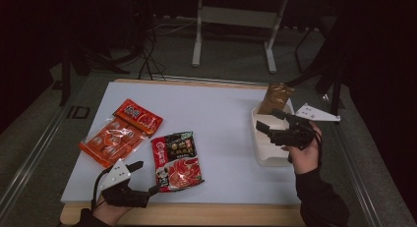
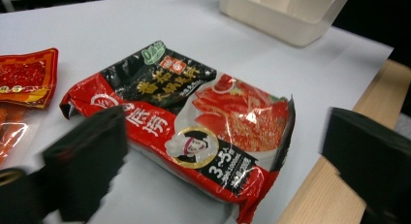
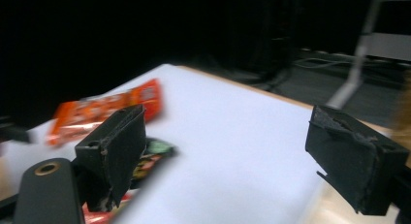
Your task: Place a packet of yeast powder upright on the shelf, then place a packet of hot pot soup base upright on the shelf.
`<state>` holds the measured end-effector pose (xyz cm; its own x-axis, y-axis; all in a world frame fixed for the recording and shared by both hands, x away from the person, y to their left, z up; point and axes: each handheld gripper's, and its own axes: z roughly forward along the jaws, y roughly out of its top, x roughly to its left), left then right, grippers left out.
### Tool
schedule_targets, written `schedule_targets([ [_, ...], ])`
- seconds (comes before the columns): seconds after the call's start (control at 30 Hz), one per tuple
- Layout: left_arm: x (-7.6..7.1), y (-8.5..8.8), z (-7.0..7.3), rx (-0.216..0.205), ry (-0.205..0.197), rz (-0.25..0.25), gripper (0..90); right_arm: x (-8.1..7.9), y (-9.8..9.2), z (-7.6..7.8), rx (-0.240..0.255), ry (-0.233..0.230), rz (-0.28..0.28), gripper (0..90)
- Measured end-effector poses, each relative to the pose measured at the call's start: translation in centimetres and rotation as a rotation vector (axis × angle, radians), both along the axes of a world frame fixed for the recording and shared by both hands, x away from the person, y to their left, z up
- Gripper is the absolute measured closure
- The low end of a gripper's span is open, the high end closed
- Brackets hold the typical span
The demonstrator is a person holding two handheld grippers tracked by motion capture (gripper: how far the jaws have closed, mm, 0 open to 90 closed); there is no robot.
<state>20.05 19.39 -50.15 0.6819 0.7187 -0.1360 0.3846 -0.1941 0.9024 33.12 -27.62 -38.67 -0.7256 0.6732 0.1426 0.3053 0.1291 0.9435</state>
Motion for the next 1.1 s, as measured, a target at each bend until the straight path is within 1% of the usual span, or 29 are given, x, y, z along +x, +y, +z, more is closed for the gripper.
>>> schedule_targets([
  [0.03,0.1,0.2,0.2,-0.014,-0.003,0.008,8.6,-0.5,0.4,-0.1,-0.003,0.003,0.021,14.5],
  [0.07,0.1,0.2,0.2,-0.014,-0.003,0.008,14.2,-0.5,0.4,-0.1,-0.003,0.003,0.021,14.5],
  [0.1,0.1,0.3,0.3,-0.015,-0.004,0.012,14.2,-1.3,1.1,-0.2,-0.026,-0.006,0.046,14.5],
  [0.13,0.1,0.3,0.4,-0.004,-0.012,0.026,15.8,-1.7,1.3,-0.3,-0.027,-0.010,0.057,14.5],
  [0.17,0.1,0.4,0.5,-0.002,-0.010,0.034,18.5,-2.1,1.5,-0.3,-0.030,-0.009,0.070,14.5],
  [0.2,0.1,0.4,0.5,-0.002,-0.010,0.034,23.7,-2.1,1.5,-0.3,-0.030,-0.009,0.070,14.5],
  [0.23,0.1,0.4,0.5,-0.002,-0.010,0.034,23.7,-2.5,1.7,-0.4,-0.031,-0.009,0.078,14.5],
  [0.27,0.6,0.5,0.6,0.028,0.006,0.057,23.7,-2.5,1.7,-0.4,-0.031,-0.009,0.078,14.5],
  [0.3,0.7,0.6,0.6,0.040,0.009,0.079,35.2,-3.7,2.2,-0.6,-0.007,-0.006,0.107,14.5],
  [0.37,1.0,0.9,0.4,0.040,0.009,0.109,39.2,-4.4,2.4,-0.8,-0.017,-0.017,0.112,14.5],
  [0.43,1.3,1.2,0.3,0.041,0.005,0.140,44.7,-4.9,2.5,-1.0,-0.012,-0.009,0.129,14.5],
  [0.5,1.4,1.3,0.3,0.035,0.010,0.141,50.8,-5.1,2.5,-1.1,-0.009,-0.006,0.134,14.6],
  [0.53,1.6,1.4,0.3,0.063,0.005,0.159,56.0,-5.5,2.5,-1.3,-0.005,-0.004,0.143,14.6],
  [0.57,1.7,1.4,0.2,0.065,0.009,0.160,58.0,-5.7,2.5,-1.4,0.000,0.000,0.139,14.8],
  [0.6,1.8,1.3,0.2,0.074,0.017,0.161,61.6,-5.9,2.5,-1.6,0.008,0.002,0.142,14.7],
  [0.63,1.9,1.3,0.2,0.088,0.014,0.170,64.4,-6.1,2.5,-1.8,0.015,0.006,0.143,14.8],
  [0.67,1.9,1.2,0.1,0.118,0.014,0.197,67.6,-6.4,2.6,-2.1,0.020,0.006,0.139,14.8],
  [0.7,2.1,1.1,0.0,0.130,0.028,0.214,68.8,-6.8,2.7,-2.4,0.033,0.006,0.140,14.7],
  [0.73,2.3,1.1,-0.1,0.138,0.048,0.219,71.1,-7.1,2.8,-2.7,0.048,0.012,0.144,14.7],
  [0.77,2.4,1.0,-0.3,0.151,0.053,0.230,73.0,-7.5,2.8,-2.8,0.050,0.000,0.148,14.7],
  [0.83,2.8,0.9,-0.4,0.175,0.083,0.232,77.2,-8.3,3.0,-3.1,0.029,-0.035,0.139,14.7],
  [0.87,3.0,0.8,-0.5,0.191,0.091,0.238,79.5,-8.5,3.0,-3.1,0.027,-0.040,0.145,14.6],
  [0.9,3.2,0.7,-0.6,0.209,0.111,0.235,81.9,-8.8,3.0,-3.2,0.028,-0.051,0.141,14.7],
  [0.97,3.9,0.6,-1.1,0.226,0.157,0.231,86.6,-9.2,3.0,-3.3,0.038,-0.064,0.144,14.8],
  [1.0,4.3,0.6,-1.4,0.231,0.189,0.225,88.3,-9.3,3.0,-3.4,0.034,-0.064,0.141,14.8],
  [1.07,5.0,0.6,-2.0,0.223,0.249,0.230,89.6,-9.4,2.9,-3.6,0.030,-0.083,0.119,14.7],
  [1.1,5.3,0.5,-2.3,0.235,0.272,0.223,89.8,-9.4,2.9,-3.7,0.017,-0.091,0.110,14.7],
])
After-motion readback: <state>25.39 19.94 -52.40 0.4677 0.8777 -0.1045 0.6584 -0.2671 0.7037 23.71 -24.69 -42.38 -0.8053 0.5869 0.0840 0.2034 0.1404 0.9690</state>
